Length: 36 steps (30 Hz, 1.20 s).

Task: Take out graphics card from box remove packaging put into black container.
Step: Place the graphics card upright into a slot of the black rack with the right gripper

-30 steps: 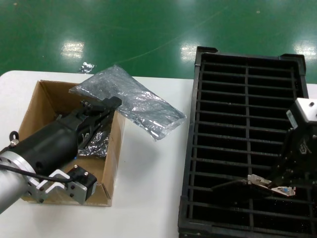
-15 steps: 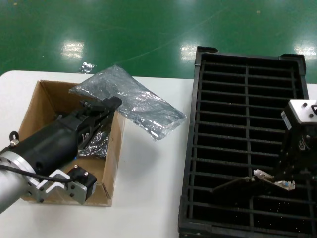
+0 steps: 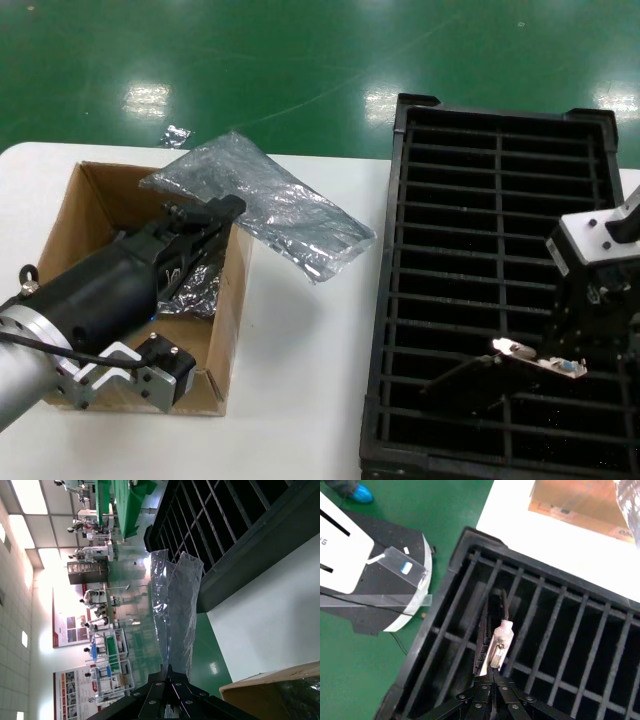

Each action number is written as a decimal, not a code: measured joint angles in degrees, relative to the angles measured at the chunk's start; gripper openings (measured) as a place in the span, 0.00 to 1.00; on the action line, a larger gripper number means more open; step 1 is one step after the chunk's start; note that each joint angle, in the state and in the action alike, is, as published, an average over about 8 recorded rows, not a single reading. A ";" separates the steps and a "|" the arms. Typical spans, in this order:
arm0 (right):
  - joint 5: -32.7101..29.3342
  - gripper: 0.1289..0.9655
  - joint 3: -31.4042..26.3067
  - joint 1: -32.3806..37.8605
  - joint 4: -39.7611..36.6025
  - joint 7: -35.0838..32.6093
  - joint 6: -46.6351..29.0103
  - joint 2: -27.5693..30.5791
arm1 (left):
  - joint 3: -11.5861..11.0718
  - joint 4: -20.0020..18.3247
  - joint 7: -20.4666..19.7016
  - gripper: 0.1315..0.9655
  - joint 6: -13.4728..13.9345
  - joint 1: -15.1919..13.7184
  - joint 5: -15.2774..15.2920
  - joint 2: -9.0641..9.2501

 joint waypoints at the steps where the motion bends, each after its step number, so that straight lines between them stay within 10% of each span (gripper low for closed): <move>1: 0.22 0.00 0.00 -0.05 0.36 0.14 0.00 0.07 | 0.00 0.00 0.00 0.01 0.00 0.00 0.00 0.00; 36: 6.07 0.01 0.00 -1.38 -1.02 2.15 0.00 -1.62 | 0.00 0.00 0.00 0.01 0.00 0.00 0.00 0.00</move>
